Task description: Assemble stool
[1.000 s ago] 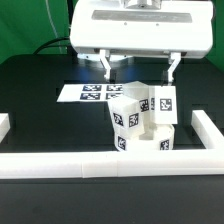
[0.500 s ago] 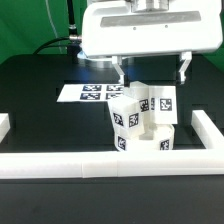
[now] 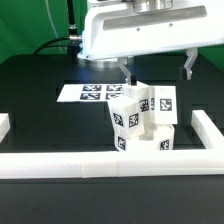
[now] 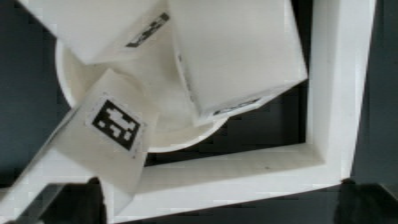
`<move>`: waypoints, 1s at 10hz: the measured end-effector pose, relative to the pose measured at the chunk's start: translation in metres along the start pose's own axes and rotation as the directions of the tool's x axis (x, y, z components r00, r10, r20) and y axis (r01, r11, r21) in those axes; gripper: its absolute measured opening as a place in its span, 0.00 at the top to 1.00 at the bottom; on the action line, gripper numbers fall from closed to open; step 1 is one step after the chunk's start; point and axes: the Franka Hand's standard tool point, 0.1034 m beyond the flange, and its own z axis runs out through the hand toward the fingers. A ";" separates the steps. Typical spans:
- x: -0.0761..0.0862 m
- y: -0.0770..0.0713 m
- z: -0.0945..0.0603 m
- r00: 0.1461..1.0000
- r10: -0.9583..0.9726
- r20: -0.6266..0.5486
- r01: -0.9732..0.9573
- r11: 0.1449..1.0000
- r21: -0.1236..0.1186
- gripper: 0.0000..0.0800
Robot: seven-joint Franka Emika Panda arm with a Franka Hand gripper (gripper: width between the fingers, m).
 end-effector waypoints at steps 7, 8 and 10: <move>-0.013 0.000 0.017 0.997 -0.048 -0.063 0.043 0.996 -0.081 0.19; -0.012 0.003 0.017 0.996 -0.067 -0.062 0.061 0.995 -0.082 0.19; -0.015 0.005 0.021 0.996 -0.070 -0.063 0.064 0.994 -0.087 0.19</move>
Offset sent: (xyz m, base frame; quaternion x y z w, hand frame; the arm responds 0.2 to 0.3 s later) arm -0.0234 0.0152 -0.0067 -0.0091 0.0177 0.0419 0.9989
